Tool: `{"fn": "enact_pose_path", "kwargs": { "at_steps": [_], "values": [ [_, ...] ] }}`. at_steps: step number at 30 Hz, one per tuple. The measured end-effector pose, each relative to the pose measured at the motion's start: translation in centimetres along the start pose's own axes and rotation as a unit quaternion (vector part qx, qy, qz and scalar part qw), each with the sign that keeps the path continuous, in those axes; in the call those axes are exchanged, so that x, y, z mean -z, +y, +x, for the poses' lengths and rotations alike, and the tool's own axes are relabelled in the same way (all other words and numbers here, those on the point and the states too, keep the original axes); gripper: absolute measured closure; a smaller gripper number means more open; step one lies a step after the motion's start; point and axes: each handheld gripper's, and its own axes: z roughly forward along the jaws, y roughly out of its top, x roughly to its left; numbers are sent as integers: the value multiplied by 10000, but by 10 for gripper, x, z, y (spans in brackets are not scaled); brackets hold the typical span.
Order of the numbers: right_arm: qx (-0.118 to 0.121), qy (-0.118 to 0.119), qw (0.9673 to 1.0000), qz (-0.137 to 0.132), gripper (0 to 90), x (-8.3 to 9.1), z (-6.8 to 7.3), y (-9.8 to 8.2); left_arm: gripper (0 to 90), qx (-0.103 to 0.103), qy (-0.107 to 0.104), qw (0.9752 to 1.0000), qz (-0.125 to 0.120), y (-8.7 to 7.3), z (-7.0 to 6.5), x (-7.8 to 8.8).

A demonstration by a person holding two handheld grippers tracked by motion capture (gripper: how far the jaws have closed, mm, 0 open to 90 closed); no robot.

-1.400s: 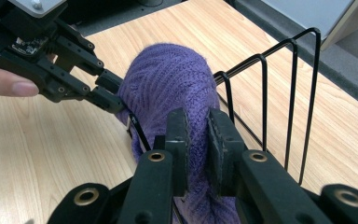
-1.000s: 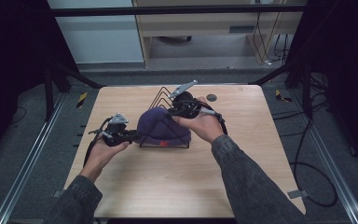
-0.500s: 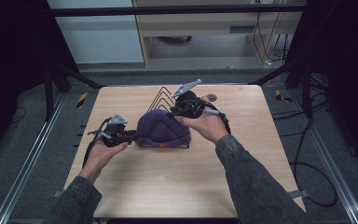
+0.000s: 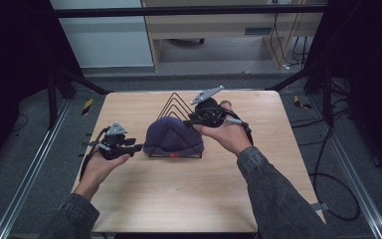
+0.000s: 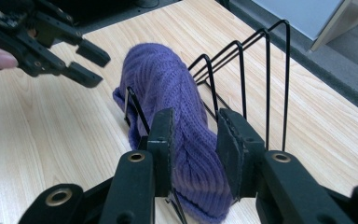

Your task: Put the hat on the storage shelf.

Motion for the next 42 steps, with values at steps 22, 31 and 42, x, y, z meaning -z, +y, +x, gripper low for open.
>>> {"fn": "enact_pose_path", "kwargs": {
  "at_steps": [22, 31, 42],
  "values": [
    [-312, -335, 9989, -57, 432, 26, -12, -32, 206, 242, 182, 9995, -53, -11, -16, 17],
    [-710, -749, 9945, -194, 268, 44, -28, -59, 82, 457, 138, 9987, -173, -29, -15, 17],
    [-1192, -1104, 9866, -153, 146, 56, -42, -107, 74, 441, 250, 9987, 103, -57, -15, 9]
  ]
}}
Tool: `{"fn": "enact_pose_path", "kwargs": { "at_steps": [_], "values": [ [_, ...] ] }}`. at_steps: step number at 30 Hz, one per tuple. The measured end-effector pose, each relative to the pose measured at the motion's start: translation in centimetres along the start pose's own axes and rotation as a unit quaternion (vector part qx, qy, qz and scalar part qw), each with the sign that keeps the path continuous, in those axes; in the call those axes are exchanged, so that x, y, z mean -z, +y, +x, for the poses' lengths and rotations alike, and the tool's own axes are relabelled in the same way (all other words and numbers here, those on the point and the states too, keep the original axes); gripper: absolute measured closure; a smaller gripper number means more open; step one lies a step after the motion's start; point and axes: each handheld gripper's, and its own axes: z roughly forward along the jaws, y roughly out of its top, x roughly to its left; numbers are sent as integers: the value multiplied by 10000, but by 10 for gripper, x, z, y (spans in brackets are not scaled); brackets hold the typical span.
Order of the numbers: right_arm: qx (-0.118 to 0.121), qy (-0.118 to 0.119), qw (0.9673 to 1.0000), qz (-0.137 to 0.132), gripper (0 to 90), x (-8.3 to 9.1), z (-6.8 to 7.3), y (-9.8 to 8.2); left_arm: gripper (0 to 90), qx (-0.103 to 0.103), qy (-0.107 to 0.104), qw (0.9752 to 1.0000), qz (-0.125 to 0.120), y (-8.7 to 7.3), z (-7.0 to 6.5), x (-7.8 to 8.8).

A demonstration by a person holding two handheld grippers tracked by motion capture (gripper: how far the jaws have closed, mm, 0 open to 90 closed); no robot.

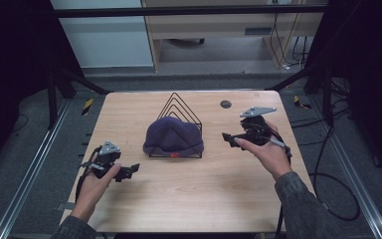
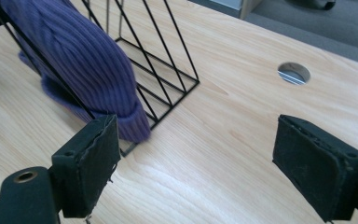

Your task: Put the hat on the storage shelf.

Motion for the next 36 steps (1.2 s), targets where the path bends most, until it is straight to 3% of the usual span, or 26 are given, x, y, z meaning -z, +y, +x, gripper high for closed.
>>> {"fn": "enact_pose_path", "kwargs": {
  "at_steps": [7, 13, 17, 23, 29, 36],
  "values": [
    [-252, -111, 9996, 15, 139, 3, -13, -30, 75, -71, 228, 9996, 170, -13, 4, -3],
    [-461, -143, 9988, 72, 132, 4, -19, -59, 78, 40, 289, 9993, 250, -22, 10, -5],
    [-701, -98, 9972, 241, 126, 0, -24, -84, 79, -26, 296, 9986, 442, -28, 11, -7],
    [-906, -72, 9949, 446, 110, -8, -27, -108, 74, -138, 299, 9966, 760, -33, 10, -13],
    [-1100, -172, 9923, 545, 106, -12, -32, -124, 59, -199, 264, 9951, 933, -35, 8, -18],
    [-1249, -328, 9893, 673, 94, -18, -38, -134, 12, -172, 243, 9956, 888, -36, 8, -21]
  ]
}}
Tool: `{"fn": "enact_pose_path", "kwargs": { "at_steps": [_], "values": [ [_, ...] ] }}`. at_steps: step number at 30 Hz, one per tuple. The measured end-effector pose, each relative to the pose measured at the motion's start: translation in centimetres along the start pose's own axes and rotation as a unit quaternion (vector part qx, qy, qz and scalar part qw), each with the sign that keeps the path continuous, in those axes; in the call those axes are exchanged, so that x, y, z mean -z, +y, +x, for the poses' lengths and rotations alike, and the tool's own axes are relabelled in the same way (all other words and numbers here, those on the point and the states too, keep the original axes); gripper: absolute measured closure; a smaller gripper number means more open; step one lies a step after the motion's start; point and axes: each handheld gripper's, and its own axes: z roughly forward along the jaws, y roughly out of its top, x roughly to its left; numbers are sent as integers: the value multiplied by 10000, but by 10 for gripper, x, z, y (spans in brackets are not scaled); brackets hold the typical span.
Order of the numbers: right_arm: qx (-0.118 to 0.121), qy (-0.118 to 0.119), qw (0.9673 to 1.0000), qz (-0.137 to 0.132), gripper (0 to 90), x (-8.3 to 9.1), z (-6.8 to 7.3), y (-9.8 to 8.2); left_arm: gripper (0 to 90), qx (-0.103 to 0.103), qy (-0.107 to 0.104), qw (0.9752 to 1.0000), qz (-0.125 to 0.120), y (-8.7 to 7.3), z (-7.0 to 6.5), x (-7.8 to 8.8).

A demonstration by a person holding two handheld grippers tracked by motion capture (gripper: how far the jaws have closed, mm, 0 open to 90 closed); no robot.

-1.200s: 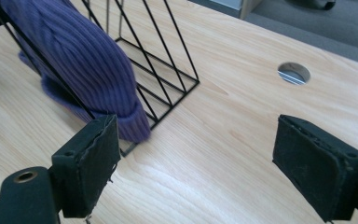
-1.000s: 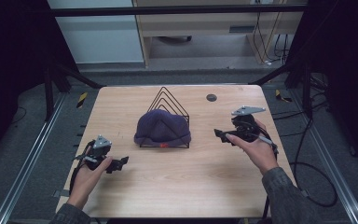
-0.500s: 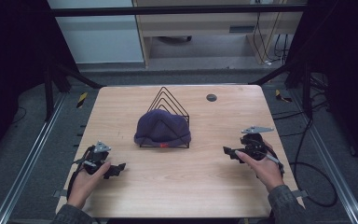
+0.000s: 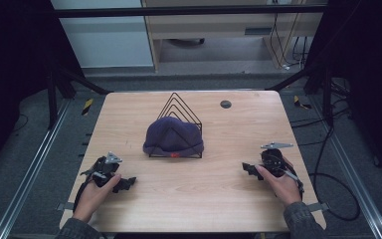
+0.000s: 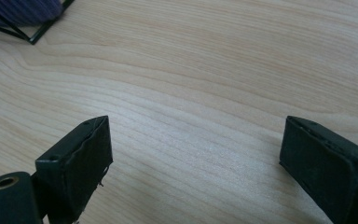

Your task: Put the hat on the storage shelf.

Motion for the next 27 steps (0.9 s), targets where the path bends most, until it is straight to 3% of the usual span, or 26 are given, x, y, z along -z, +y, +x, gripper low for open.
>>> {"fn": "enact_pose_path", "kwargs": {
  "at_steps": [5, 14, 16, 17, 19, 27],
  "values": [
    [-64, -4, 10000, 77, 85, -3, 0, -4, 0, -8, -20, 10000, -68, -2, 0, -1],
    [285, -205, 9993, -144, 55, -5, 7, -15, 0, -31, -2, 9998, -173, -3, 1, -2],
    [420, -293, 9984, -232, 50, -6, 11, -19, 0, -18, 6, 9998, -194, -4, 1, -2],
    [673, -426, 9966, -232, 43, -7, 15, -23, 0, -15, 4, 9998, -201, -4, 1, -2],
    [758, -451, 9959, -197, 41, -7, 17, -23, 0, -15, 6, 9998, -211, -4, 1, -2],
    [725, -483, 9960, -187, 29, -8, 18, -23, 0, -7, -4, 9997, -227, -5, 1, -2]
  ]
}}
